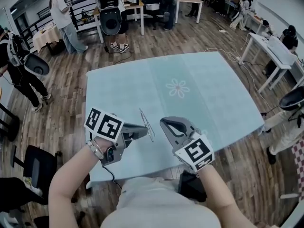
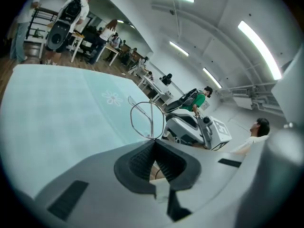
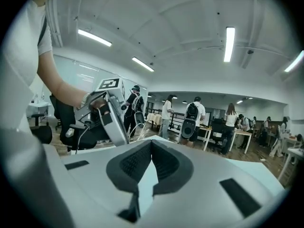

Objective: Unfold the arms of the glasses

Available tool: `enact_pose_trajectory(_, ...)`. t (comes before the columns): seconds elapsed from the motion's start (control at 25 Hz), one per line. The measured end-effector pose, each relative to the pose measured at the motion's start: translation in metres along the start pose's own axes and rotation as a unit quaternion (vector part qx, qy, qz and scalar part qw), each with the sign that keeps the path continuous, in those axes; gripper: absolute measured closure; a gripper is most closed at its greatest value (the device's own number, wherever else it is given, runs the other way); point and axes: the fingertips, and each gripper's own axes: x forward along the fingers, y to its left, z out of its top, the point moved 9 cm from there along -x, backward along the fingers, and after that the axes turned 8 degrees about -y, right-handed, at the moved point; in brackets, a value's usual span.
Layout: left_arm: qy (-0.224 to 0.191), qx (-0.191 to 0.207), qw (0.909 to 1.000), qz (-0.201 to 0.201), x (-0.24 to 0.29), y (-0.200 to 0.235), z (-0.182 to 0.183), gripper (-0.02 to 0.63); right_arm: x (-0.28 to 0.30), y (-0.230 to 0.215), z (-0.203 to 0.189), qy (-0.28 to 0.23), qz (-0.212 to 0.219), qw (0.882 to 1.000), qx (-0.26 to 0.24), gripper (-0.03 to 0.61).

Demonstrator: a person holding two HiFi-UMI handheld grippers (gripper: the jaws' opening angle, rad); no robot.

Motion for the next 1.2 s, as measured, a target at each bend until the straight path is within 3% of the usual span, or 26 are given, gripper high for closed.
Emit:
enact_pose_trajectory(0.24,0.024,-0.065,0.9970,-0.033,0.004,0.002,-0.001,0.607,-0.007,-0.002,-0.008,0.019,0.043,0.999,-0.010,0.571)
enact_pose_trajectory(0.44,0.021,-0.103,0.9933,-0.048,0.006,0.005,0.001,0.607,-0.013,0.005,-0.019,0.029,0.064,0.997,-0.011,0.568)
enact_pose_trajectory(0.48,0.020,-0.105,0.9931,-0.050,0.007,0.005,0.002,0.607,-0.013,0.008,-0.022,0.032,0.069,0.997,-0.014,0.550)
enact_pose_trajectory(0.56,0.019,-0.106,0.9928,-0.052,0.007,0.005,0.005,0.606,-0.014,0.013,-0.027,0.045,0.081,0.995,-0.020,0.455)
enact_pose_trajectory(0.88,0.023,-0.098,0.9938,-0.048,0.009,0.003,0.009,0.606,-0.009,0.031,-0.048,0.080,0.104,0.990,-0.042,0.457)
enact_pose_trajectory(1.2,0.019,-0.096,0.9940,-0.048,0.007,-0.002,0.013,0.606,-0.007,0.032,-0.057,0.088,0.096,0.990,-0.049,0.492)
